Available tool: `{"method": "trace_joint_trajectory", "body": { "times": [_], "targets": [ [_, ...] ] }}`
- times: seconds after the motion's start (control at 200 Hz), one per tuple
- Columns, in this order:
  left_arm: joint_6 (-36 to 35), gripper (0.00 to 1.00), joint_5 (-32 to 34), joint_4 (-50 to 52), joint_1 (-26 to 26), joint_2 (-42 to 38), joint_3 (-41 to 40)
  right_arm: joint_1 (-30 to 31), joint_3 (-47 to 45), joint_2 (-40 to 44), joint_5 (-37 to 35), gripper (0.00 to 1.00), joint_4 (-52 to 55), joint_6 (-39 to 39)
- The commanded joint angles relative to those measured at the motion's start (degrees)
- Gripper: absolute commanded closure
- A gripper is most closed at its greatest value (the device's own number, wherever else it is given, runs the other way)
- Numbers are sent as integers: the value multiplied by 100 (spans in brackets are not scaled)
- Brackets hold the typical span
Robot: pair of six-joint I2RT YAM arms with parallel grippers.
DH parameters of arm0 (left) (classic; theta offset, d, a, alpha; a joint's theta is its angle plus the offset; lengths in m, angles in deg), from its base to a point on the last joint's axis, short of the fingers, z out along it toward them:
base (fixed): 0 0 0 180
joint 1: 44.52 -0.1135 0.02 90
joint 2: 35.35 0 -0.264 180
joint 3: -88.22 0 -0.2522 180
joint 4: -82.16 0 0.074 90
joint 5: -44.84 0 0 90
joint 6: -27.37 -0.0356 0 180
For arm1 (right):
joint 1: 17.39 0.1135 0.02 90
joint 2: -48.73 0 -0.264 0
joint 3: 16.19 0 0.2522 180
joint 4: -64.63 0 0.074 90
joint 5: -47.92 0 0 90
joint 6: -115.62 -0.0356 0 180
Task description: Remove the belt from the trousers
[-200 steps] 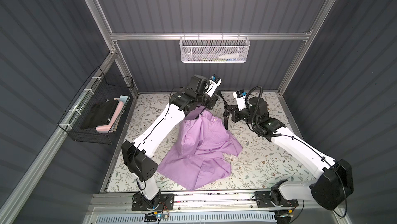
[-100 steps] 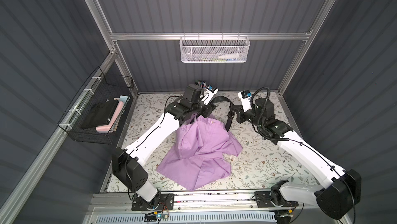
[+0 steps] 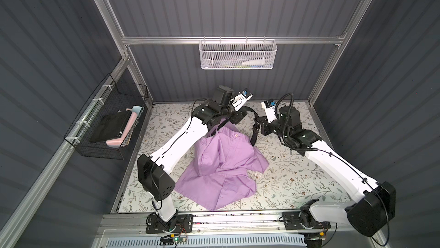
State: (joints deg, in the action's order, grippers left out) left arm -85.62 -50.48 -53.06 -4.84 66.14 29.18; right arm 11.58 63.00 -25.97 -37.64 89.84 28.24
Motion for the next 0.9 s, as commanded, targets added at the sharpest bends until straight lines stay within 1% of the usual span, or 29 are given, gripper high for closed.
{"method": "trace_joint_trajectory", "body": {
  "times": [0.0,0.17,0.21,0.25,0.29,0.31,0.42,0.46,0.5,0.56,0.645,0.8,0.896],
  "targets": [
    [-508,27,305,459,198,266,422,22,290,-60,20,100,100,42],
    [-766,27,493,693,423,608,853,27,364,-133,65,100,191,46],
    [-806,29,527,778,466,712,970,29,361,-142,69,100,193,38],
    [-830,33,541,888,497,818,1103,25,351,-150,74,100,186,38],
    [-846,40,561,1013,535,923,1241,23,336,-144,56,100,178,29],
    [-841,46,579,1069,548,976,1314,28,331,-142,47,100,160,14],
    [-740,81,597,1157,567,1088,1518,-3,213,-108,-59,100,91,-106],
    [-708,92,589,1103,567,1067,1492,-26,144,-82,-52,100,49,-152],
    [-693,100,546,1046,565,1019,1451,-68,60,-44,0,100,-27,-195],
    [-601,100,402,1053,560,901,1350,-153,-102,33,137,100,-160,-279],
    [-511,100,393,787,557,709,1141,-303,-353,135,341,100,-409,-445],
    [-284,100,159,592,514,468,1094,-529,-640,197,596,90,-662,-612],
    [-173,100,5,481,491,314,1099,-619,-702,169,682,88,-687,-661]
  ]
}}
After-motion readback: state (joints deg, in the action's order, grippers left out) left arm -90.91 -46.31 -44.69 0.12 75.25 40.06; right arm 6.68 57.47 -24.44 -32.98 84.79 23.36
